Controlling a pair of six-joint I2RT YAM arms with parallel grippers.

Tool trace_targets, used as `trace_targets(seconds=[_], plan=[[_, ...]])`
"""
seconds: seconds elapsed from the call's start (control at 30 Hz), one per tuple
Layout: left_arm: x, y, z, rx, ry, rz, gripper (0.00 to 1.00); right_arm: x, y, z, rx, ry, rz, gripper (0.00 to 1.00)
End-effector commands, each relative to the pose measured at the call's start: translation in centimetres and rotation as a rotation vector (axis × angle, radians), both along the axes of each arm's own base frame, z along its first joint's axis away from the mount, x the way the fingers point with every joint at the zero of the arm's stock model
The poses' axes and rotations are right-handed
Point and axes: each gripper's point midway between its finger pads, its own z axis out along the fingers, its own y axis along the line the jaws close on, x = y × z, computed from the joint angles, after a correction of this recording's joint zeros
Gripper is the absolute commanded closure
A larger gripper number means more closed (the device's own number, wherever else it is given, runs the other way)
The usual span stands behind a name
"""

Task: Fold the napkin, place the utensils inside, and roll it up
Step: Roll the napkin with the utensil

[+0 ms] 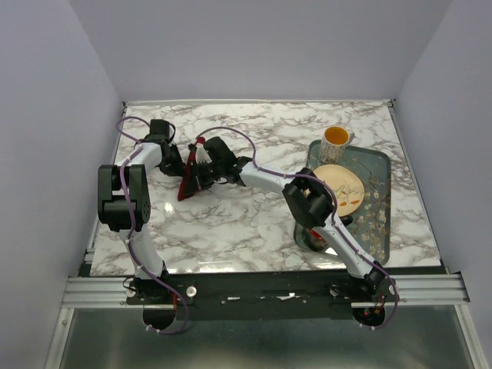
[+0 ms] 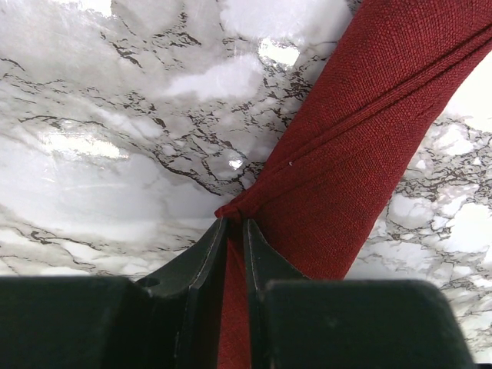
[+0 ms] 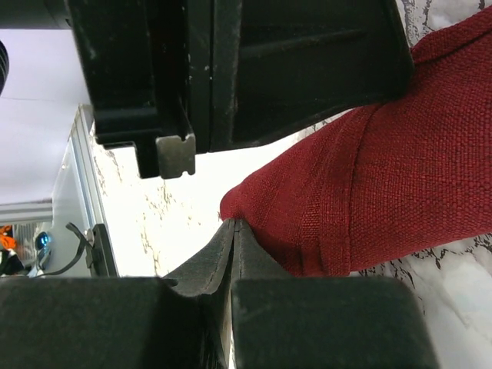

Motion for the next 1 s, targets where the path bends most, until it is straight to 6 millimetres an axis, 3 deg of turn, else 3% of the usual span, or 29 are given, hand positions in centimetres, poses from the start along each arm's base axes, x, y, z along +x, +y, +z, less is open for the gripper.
trace_targets(seconds=[0.0, 0.47, 0.6, 0.7, 0.73, 0.83, 0.87, 0.93, 0.97], plan=[[-0.3, -0.6, 0.1, -0.016, 0.010, -0.012, 0.78, -0.1, -0.5, -2.2, -0.013, 0.040, 0.008, 0.91], [-0.2, -0.6, 0.6, -0.021, -0.001, -0.013, 0.78, -0.6, -0.9, -3.3, -0.011, 0.089, 0.005, 0.91], [-0.1, -0.8, 1.1, -0.028, -0.011, -0.013, 0.78, -0.4, -0.6, -1.1, 0.016, 0.061, 0.016, 0.91], [0.1, -0.9, 1.7, -0.030, -0.020, -0.014, 0.78, -0.2, -0.4, 2.0, 0.049, 0.021, 0.030, 0.91], [0.2, -0.9, 2.0, -0.031, -0.028, -0.017, 0.78, -0.3, -0.3, 3.9, 0.072, 0.005, 0.035, 0.91], [0.4, -0.9, 2.7, -0.030, -0.041, -0.020, 0.78, -0.6, -0.5, 6.3, 0.093, -0.010, 0.045, 0.90], [0.4, -0.9, 2.7, -0.030, -0.041, -0.018, 0.78, -0.8, -0.7, 8.2, 0.113, -0.030, 0.049, 0.90], [0.4, -0.9, 3.2, -0.029, -0.052, -0.020, 0.77, -0.9, -1.2, 9.6, 0.101, -0.039, 0.037, 0.90], [0.4, -0.8, 3.3, -0.026, -0.055, -0.018, 0.77, -1.0, -1.5, 11.5, 0.114, -0.070, 0.039, 0.90]])
